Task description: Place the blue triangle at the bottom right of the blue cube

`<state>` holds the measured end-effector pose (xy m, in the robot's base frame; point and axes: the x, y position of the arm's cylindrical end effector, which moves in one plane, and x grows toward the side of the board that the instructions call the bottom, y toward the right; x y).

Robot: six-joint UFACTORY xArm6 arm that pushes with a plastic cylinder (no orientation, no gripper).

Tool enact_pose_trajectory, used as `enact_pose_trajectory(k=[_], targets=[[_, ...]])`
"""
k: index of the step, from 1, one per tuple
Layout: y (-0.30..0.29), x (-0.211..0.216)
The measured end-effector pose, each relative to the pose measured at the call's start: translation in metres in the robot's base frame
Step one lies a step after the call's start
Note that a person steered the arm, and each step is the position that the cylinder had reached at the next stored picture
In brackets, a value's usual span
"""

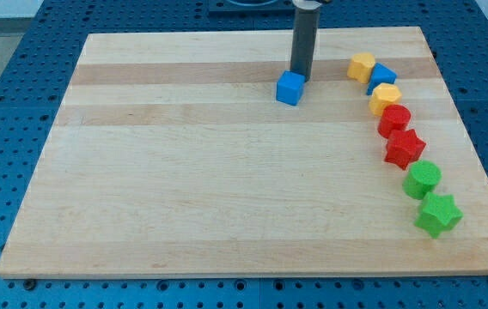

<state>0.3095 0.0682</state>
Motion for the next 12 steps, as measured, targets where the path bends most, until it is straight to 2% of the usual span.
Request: enact_pose_trajectory(k=[2, 4, 6, 9, 12], targets=[[0.029, -0.048], [0.112, -0.059], [0.142, -0.036], [0.139, 0.027], [0.109, 0.031]])
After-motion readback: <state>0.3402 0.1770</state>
